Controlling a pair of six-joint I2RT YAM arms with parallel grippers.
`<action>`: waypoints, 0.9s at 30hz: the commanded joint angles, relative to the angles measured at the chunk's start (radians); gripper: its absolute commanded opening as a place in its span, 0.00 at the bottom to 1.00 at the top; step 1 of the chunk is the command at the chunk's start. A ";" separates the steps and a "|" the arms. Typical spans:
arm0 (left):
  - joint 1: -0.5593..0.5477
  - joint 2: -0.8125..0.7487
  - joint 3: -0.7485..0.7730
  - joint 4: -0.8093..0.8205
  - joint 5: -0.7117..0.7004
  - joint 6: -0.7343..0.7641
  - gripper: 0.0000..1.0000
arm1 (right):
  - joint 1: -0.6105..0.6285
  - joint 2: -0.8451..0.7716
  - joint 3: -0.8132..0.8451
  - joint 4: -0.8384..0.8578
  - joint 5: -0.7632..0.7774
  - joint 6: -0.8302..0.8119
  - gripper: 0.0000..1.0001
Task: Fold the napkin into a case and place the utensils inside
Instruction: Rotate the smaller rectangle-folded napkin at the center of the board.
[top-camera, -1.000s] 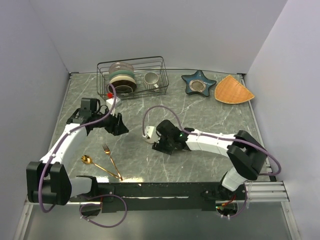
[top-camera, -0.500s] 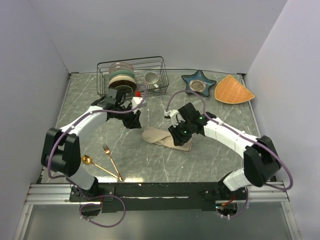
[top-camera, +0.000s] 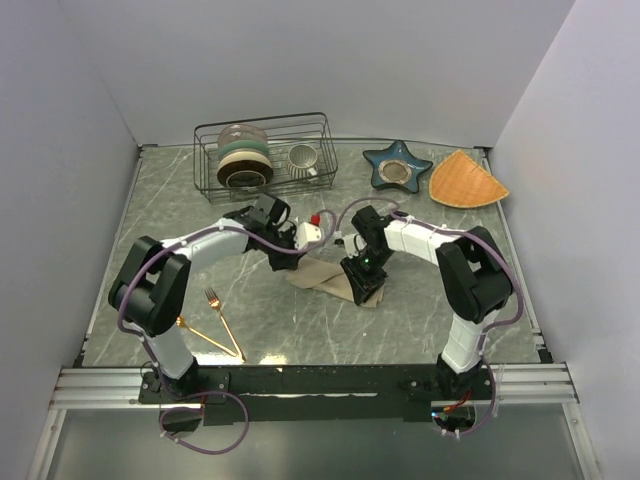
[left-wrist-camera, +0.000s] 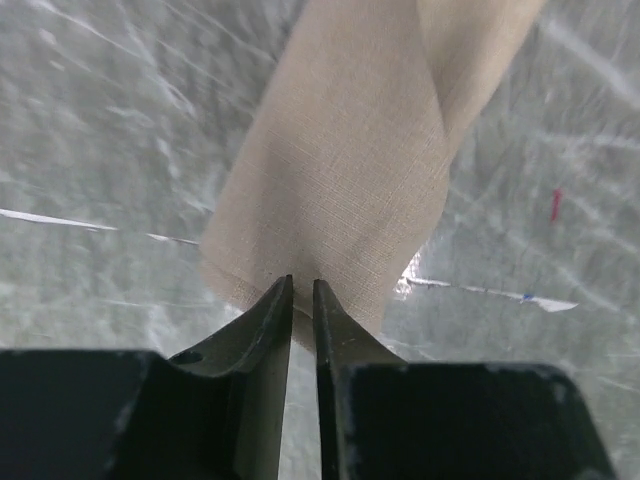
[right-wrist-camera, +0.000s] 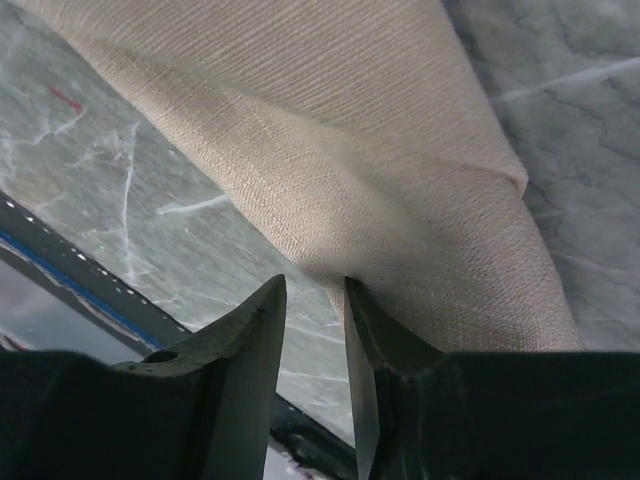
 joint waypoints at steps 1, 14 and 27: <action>-0.042 0.007 -0.057 0.026 -0.090 0.116 0.18 | -0.037 0.053 0.064 -0.033 0.048 -0.018 0.38; -0.163 -0.142 -0.099 -0.109 -0.015 -0.175 0.39 | -0.085 0.141 0.372 -0.027 0.198 -0.173 0.59; 0.000 -0.010 0.101 -0.135 -0.119 -0.044 0.38 | -0.112 -0.054 0.234 -0.029 0.157 0.019 0.40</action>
